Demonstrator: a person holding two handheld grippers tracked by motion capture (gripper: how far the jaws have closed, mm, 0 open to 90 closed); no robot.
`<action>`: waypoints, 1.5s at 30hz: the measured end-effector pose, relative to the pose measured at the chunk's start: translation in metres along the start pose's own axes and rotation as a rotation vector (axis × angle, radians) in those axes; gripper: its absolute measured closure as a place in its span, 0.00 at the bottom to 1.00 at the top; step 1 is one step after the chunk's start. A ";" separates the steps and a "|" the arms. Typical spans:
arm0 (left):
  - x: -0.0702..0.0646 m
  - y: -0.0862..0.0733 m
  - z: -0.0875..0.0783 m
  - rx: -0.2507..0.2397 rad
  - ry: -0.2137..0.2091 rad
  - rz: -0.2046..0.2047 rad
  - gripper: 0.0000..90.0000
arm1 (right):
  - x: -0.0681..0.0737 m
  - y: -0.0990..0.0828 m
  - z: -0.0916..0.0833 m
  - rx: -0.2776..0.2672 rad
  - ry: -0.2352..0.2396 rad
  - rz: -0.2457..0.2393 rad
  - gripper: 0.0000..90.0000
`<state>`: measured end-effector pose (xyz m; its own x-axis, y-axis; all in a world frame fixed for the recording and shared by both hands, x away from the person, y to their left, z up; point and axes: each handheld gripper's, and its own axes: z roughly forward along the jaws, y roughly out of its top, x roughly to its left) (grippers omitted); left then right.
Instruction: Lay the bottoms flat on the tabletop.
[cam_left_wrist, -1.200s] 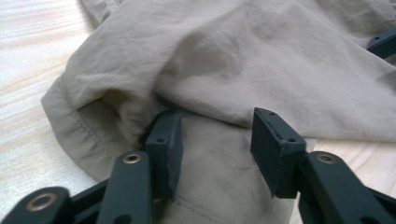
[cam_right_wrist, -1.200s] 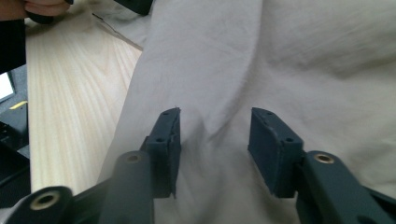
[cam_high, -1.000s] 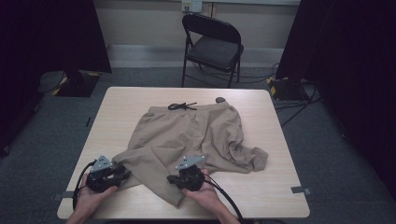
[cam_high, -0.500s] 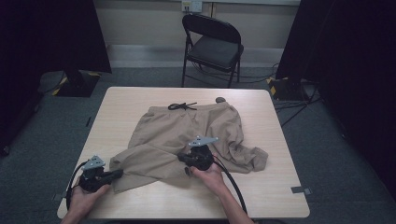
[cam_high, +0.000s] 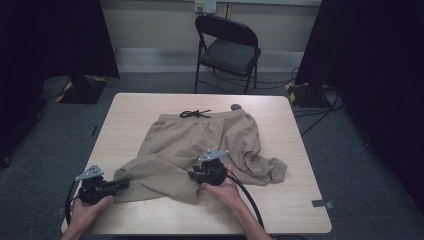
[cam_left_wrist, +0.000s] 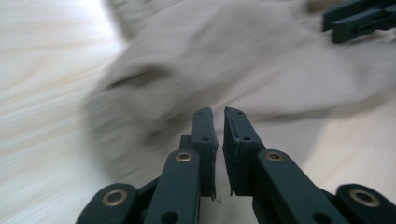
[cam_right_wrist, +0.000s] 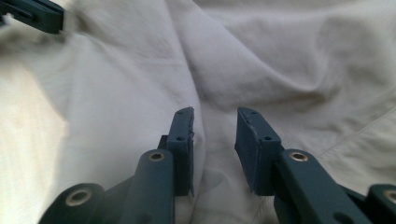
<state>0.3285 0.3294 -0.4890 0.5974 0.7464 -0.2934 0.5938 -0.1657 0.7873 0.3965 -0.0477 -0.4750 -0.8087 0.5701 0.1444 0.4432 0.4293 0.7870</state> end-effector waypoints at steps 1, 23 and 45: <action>-0.004 0.001 0.004 0.013 -0.016 0.009 0.91 | 0.002 0.001 -0.005 -0.012 0.005 -0.003 0.75; -0.019 -0.027 -0.007 0.117 -0.077 0.074 0.85 | 0.026 -0.024 0.005 0.066 0.073 -0.036 0.78; -0.030 0.009 0.027 0.110 -0.057 0.080 0.66 | 0.072 -0.061 -0.028 0.143 0.265 -0.088 0.93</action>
<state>0.3306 0.2882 -0.4880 0.6729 0.6907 -0.2649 0.5968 -0.2953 0.7461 0.2998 -0.0524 -0.4960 -0.9108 0.3319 0.2457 0.4017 0.5740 0.7136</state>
